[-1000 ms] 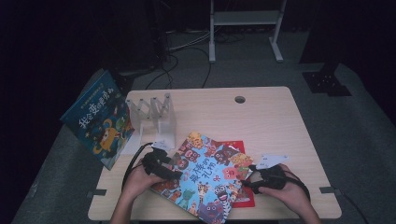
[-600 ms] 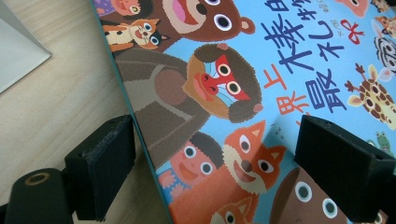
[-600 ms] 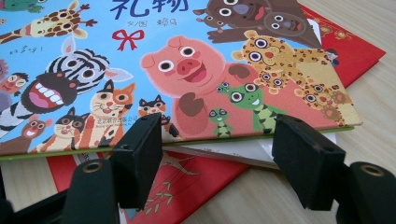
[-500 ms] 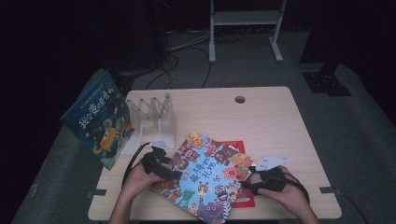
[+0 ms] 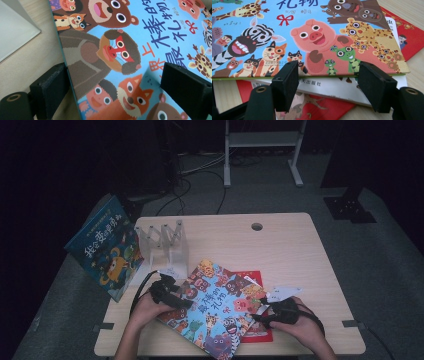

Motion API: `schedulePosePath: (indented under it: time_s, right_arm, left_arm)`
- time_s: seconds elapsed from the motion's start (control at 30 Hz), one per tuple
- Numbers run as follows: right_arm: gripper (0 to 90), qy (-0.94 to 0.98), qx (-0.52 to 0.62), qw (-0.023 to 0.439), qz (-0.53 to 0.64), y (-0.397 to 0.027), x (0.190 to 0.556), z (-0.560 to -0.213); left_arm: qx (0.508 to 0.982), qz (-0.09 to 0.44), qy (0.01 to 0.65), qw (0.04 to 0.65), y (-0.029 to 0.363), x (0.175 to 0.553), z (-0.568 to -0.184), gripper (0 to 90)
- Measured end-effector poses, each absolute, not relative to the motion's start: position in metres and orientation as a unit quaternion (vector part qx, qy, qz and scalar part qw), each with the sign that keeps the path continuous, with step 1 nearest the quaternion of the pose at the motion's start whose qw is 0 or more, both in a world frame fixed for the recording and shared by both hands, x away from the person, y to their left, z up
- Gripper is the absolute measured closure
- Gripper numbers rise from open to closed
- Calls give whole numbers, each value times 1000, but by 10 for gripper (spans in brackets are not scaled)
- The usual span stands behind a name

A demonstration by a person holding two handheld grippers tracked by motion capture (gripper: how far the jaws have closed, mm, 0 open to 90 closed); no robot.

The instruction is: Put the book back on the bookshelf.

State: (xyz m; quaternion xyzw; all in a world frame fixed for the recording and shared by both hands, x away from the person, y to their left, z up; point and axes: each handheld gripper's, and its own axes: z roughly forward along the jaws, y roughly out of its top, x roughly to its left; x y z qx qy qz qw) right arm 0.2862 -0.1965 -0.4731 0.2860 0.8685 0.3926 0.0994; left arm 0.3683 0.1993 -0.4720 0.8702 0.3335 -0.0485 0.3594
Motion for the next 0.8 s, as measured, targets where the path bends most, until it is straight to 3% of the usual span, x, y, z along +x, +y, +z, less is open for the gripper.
schedulePosePath:
  time_s: [0.2, 0.8]
  right_arm:
    - [312, 868, 287, 103, 393, -186, 288, -476]
    - [297, 864, 298, 108, 391, -184, 287, -477]
  left_arm:
    - [868, -52, 344, 353, 202, 376, -475, 17]
    - [863, -64, 353, 355, 202, 377, -458, 27]
